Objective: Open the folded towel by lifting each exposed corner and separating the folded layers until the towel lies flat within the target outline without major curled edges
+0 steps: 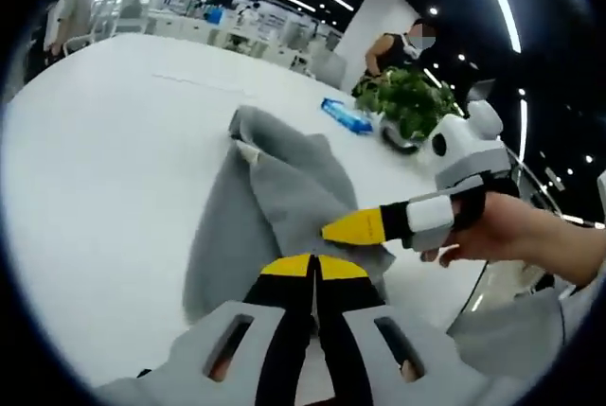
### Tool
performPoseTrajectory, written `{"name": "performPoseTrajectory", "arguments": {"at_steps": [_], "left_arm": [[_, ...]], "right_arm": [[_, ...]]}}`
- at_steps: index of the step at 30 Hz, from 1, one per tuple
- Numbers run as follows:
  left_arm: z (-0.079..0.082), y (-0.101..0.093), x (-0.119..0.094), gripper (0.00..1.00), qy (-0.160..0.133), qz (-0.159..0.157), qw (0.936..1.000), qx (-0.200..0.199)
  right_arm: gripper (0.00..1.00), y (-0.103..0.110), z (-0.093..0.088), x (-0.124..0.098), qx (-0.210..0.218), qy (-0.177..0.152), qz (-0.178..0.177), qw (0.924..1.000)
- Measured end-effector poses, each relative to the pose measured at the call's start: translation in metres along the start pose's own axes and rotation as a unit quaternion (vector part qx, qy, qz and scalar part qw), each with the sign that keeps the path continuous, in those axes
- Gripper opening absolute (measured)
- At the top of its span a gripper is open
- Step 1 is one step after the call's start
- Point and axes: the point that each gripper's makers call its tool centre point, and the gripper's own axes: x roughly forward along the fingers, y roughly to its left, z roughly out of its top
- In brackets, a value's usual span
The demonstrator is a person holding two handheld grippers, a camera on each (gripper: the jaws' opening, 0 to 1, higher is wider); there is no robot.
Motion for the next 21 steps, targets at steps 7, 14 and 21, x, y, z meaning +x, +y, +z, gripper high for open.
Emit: {"name": "performPoseTrajectory", "arguments": {"at_steps": [7, 14, 21], "left_arm": [[-0.015, 0.026, 0.011, 0.0, 0.027, 0.073, 0.9945, 0.071], [-0.035, 0.034, 0.018, 0.0, 0.07, 0.093, 0.9892, 0.089], [-0.035, 0.033, 0.018, 0.0, 0.053, 0.086, 0.9907, 0.092]], "right_arm": [[0.0, -0.017, 0.003, -0.022, 0.012, -0.018, -0.017, 0.9996], [0.0, -0.035, 0.01, -0.046, 0.045, -0.053, -0.029, 0.9972], [0.0, -0.049, 0.01, -0.062, 0.061, -0.075, -0.044, 0.9943]]}}
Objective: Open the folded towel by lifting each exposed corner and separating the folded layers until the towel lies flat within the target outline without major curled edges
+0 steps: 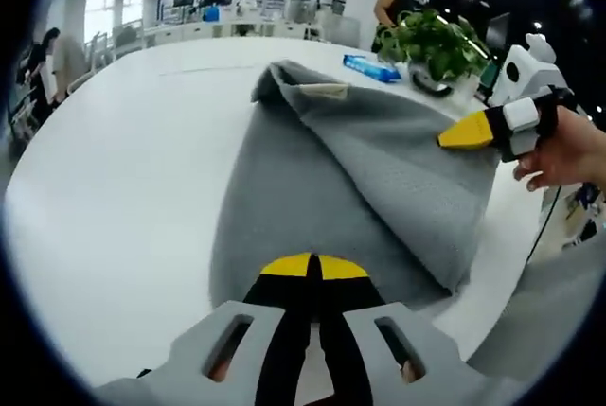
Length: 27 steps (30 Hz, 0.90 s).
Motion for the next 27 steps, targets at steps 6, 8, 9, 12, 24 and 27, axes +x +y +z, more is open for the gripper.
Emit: {"name": "performPoseTrajectory", "arguments": {"at_steps": [6, 8, 9, 12, 24, 27], "left_arm": [[0.0, 0.0, 0.0, 0.0, -0.002, -0.003, 0.9999, -0.012], [0.0, 0.0, 0.0, 0.0, -0.004, -0.002, 0.9999, -0.011], [0.0, 0.0, 0.0, 0.0, -0.005, -0.002, 1.0, -0.007], [0.0, 0.0, 0.0, 0.0, -0.007, -0.001, 1.0, 0.002], [0.001, 0.0, 0.0, 0.0, -0.003, 0.003, 0.9998, 0.018], [0.001, 0.0, 0.0, 0.0, -0.004, 0.003, 0.9998, 0.017]], "right_arm": [[0.0, -0.006, 0.0, -0.009, 0.003, -0.011, -0.006, 0.9999], [0.0, -0.008, 0.001, -0.014, 0.007, -0.016, -0.006, 0.9998], [0.0, -0.01, 0.002, -0.017, 0.011, -0.02, -0.006, 0.9997], [0.0, -0.016, 0.002, -0.024, 0.019, -0.028, -0.012, 0.9994], [0.0, -0.043, -0.001, -0.056, 0.044, -0.059, -0.042, 0.9964], [0.0, -0.05, 0.0, -0.064, 0.051, -0.07, -0.047, 0.9952]]}}
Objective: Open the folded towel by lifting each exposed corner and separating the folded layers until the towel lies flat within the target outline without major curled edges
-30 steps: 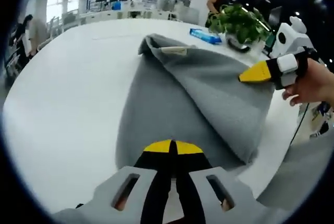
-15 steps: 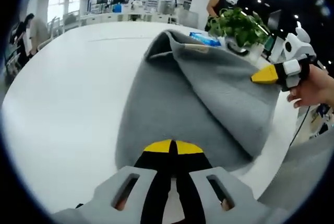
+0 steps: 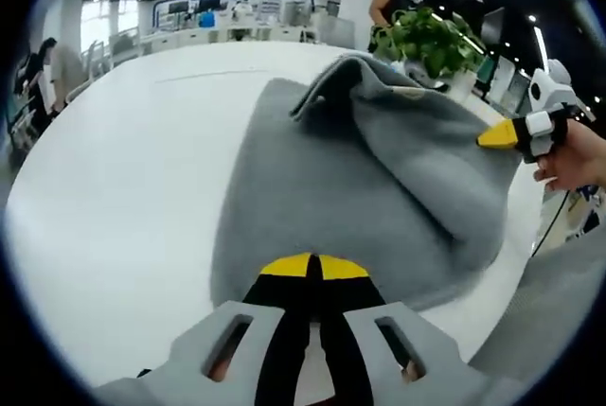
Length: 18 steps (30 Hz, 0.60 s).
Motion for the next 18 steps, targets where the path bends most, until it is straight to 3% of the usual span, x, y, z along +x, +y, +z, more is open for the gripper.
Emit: {"name": "performPoseTrajectory", "arguments": {"at_steps": [18], "left_arm": [[0.004, 0.002, -0.002, 0.04, 0.002, 0.009, 0.9999, 0.005]], "right_arm": [[0.0, -0.046, -0.005, -0.032, 0.024, -0.018, -0.047, 0.9984]]}}
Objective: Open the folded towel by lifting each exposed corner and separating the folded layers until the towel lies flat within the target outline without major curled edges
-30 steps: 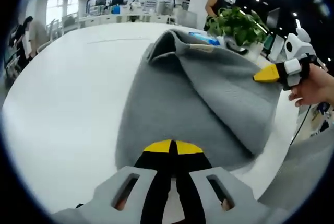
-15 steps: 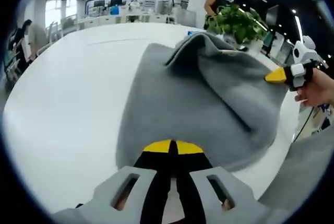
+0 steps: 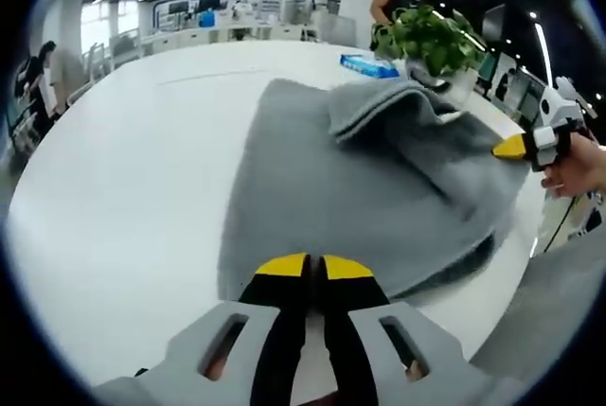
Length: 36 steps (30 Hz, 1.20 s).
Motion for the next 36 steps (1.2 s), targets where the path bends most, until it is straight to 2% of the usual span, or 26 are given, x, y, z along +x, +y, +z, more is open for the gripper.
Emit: {"name": "performPoseTrajectory", "arguments": {"at_steps": [4, 15, 18, 20, 22, 23, 24, 25, 28, 30, 32, 33, 36], "left_arm": [[0.001, 0.004, -0.001, 0.04, -0.001, 0.008, 1.0, -0.003], [0.0, 0.001, 0.0, 0.04, 0.001, 0.0, 0.9999, -0.012], [-0.003, -0.004, 0.001, 0.03, 0.008, -0.016, 0.9992, -0.034], [-0.008, -0.01, 0.0, 0.01, 0.024, -0.031, 0.9976, -0.057], [-0.012, -0.016, -0.002, 0.0, 0.04, -0.043, 0.994, -0.093], [-0.014, -0.018, -0.003, 0.0, 0.05, -0.051, 0.9902, -0.12], [-0.014, -0.019, -0.003, 0.0, 0.052, -0.054, 0.9889, -0.128], [-0.016, -0.02, -0.004, 0.0, 0.061, -0.06, 0.9849, -0.15], [-0.016, -0.02, -0.004, 0.0, 0.063, -0.065, 0.9835, -0.156], [-0.016, -0.022, -0.004, 0.0, 0.061, -0.066, 0.9861, -0.14], [-0.015, -0.023, -0.004, 0.0, 0.058, -0.063, 0.9903, -0.109], [-0.015, -0.023, -0.004, 0.0, 0.056, -0.062, 0.9917, -0.098], [-0.014, -0.026, -0.004, 0.0, 0.054, -0.062, 0.9934, -0.08]], "right_arm": [[0.0, -0.016, -0.001, -0.008, 0.016, -0.009, -0.015, 0.9997], [0.0, -0.047, 0.003, -0.022, 0.024, -0.037, -0.05, 0.9978], [0.0, -0.058, 0.001, -0.026, 0.024, -0.042, -0.066, 0.9966], [0.0, -0.064, 0.001, -0.029, 0.02, -0.049, -0.076, 0.9957], [0.0, -0.071, -0.001, -0.032, 0.017, -0.055, -0.085, 0.9947], [0.0, -0.073, -0.002, -0.033, 0.016, -0.056, -0.088, 0.9944], [0.0, -0.077, -0.003, -0.033, 0.013, -0.058, -0.094, 0.9938], [0.0, -0.079, -0.003, -0.034, 0.009, -0.059, -0.097, 0.9935], [0.0, -0.08, 0.001, -0.035, -0.024, -0.071, -0.107, 0.9914], [0.0, -0.076, 0.006, -0.035, -0.045, -0.079, -0.105, 0.9903], [0.01, -0.07, 0.02, -0.038, -0.092, -0.111, -0.11, 0.9835], [0.02, -0.064, 0.03, -0.04, -0.128, -0.131, -0.109, 0.977], [0.08, -0.045, 0.044, -0.039, -0.158, -0.154, -0.086, 0.9714]]}}
